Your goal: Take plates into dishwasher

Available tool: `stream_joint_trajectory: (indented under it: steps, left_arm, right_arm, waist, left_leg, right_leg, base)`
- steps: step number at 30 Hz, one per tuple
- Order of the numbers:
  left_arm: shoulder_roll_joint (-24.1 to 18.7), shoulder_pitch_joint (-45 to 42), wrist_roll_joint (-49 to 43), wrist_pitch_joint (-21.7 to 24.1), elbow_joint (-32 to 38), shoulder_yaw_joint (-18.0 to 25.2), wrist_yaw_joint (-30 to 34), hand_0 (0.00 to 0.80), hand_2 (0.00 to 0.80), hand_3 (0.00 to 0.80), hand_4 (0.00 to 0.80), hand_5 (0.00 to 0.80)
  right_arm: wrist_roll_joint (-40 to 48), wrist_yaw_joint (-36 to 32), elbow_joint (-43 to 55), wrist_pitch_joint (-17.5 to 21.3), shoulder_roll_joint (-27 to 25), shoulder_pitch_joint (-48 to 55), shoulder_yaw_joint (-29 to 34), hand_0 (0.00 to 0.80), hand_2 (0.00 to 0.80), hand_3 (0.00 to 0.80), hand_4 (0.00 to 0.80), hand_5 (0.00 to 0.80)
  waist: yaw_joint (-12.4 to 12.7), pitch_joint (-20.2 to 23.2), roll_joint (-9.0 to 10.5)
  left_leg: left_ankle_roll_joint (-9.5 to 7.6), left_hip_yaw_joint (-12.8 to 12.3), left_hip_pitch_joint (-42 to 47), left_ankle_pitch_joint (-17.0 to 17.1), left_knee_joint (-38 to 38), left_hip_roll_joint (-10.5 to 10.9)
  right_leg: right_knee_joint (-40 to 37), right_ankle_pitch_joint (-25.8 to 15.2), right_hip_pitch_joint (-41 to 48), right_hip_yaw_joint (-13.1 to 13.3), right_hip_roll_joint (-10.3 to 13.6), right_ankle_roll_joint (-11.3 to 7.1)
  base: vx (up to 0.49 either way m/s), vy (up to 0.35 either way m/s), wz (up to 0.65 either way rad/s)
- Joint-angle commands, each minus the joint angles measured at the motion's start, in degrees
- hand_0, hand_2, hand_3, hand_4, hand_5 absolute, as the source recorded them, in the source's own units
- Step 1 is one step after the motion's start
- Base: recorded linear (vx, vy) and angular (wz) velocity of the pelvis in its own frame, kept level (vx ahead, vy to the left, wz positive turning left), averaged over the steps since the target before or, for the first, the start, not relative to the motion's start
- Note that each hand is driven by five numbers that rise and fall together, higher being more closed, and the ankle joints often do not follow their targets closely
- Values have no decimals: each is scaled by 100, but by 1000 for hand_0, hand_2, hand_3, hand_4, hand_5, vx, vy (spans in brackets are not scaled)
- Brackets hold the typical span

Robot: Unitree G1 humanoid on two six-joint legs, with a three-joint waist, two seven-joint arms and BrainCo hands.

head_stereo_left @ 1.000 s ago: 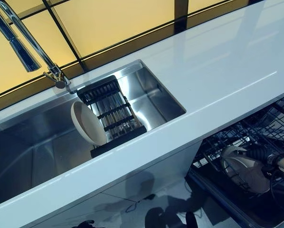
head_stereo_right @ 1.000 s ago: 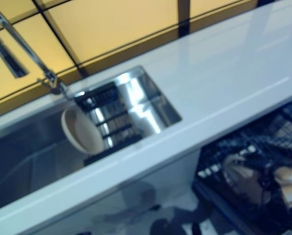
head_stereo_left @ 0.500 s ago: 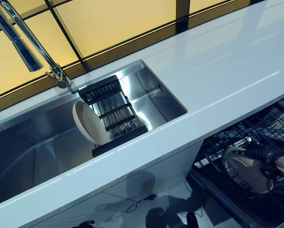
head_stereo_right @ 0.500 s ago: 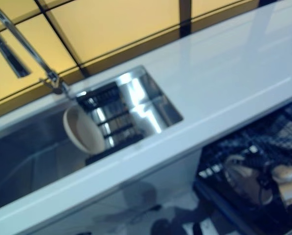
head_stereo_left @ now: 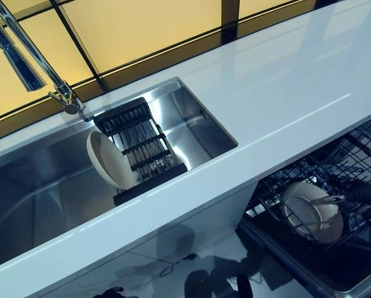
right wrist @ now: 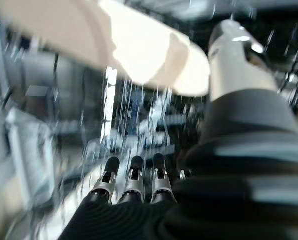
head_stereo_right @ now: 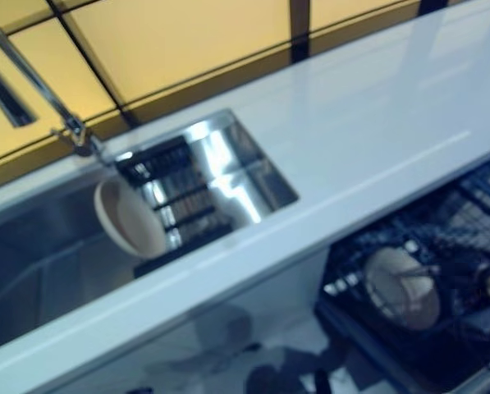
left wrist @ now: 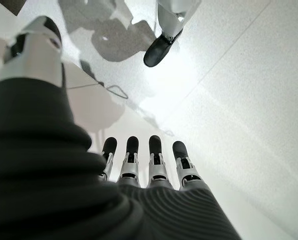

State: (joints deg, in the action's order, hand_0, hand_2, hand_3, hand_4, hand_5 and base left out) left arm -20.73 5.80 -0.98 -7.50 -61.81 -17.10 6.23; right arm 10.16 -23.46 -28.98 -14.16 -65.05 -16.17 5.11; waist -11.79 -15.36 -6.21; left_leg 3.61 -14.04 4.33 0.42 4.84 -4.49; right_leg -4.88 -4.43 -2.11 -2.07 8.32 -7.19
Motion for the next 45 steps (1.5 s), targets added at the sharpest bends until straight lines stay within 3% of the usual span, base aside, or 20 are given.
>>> stream_joint_trajectory:
  steps: [1,8,14,21,32,33,36,40,45]
  left_arm:
    - [-318,53,48,-68,-413,98,-60,0,0,0,0,0]
    - [-377,-67,17,-62,-528,121,-59,0,0,0,0,0]
    - [-417,-115,-43,-75,-619,160,-61,0,0,0,0,0]
    - [-458,-193,-6,-72,-617,104,-68,0,0,0,0,0]
    - [-469,-227,79,-161,-537,-83,-170,0,0,0,0,0]
    - [-509,-210,64,-199,-502,-128,-145,0,0,0,0,0]
    - [-516,-207,47,-225,-493,-120,-125,0,0,0,0,0]
    - [-554,-135,91,-300,-471,-203,-118,0,0,0,0,0]
    - [-537,-68,188,-349,-458,-223,-141,0,0,0,0,0]
  right_arm:
    - [338,98,150,-145,-409,-179,53,0,0,0,0,0]
    - [402,108,-173,-206,-1046,-217,286,0,0,0,0,0]
    - [329,427,-223,-121,-1205,-194,305,0,0,0,0,0]
    - [90,1068,5,254,-1443,-445,159,0,0,0,0,0]
    - [-1780,2257,336,639,-2015,-1789,-952,0,0,0,0,0]
    - [-2265,2458,517,884,-2140,-2082,-1264,0,0,0,0,0]
    - [-2667,2672,735,1078,-2197,-2467,-1692,0,0,0,0,0]
    - [-3632,3202,1394,1659,-2306,-3135,-2482,0,0,0,0,0]
    - [-4050,3481,1803,2005,-2221,-3537,-2939,0,0,0,0,0]
  waist:
    - [69,557,772]
    - [102,754,946]
    - [182,854,1084]
    - [319,885,1163]
    - [585,917,1232]
    - [671,931,1265]
    - [703,948,1282]
    - [848,950,1339]
    - [945,887,1326]
  left_leg:
    - [202,-73,262,-309,16,-215]
    - [185,-104,306,-335,16,-241]
    - [169,-60,324,-340,16,-265]
    - [147,42,310,-322,16,-290]
    - [121,226,226,-301,16,-257]
    - [109,270,208,-288,16,-254]
    - [96,318,194,-282,16,-251]
    - [62,443,146,-269,16,-244]
    - [52,575,78,-248,16,-229]
  right_leg:
    - [244,-163,-139,24,164,-450]
    - [201,-137,-20,42,117,-453]
    - [171,-133,49,44,76,-457]
    - [117,-128,130,19,36,-450]
    - [47,-120,194,-83,45,-466]
    - [49,-119,201,-120,56,-475]
    - [50,-107,215,-147,66,-480]
    - [48,-97,246,-232,85,-500]
    - [48,-102,260,-322,110,-510]
  base:
    - [42,2,-5]
    - [55,5,-4]
    - [40,-27,0]
    - [17,-21,0]
    - [7,-3,2]
    - [32,-17,8]
    - [25,-17,12]
    - [34,-43,11]
    - [16,-27,15]
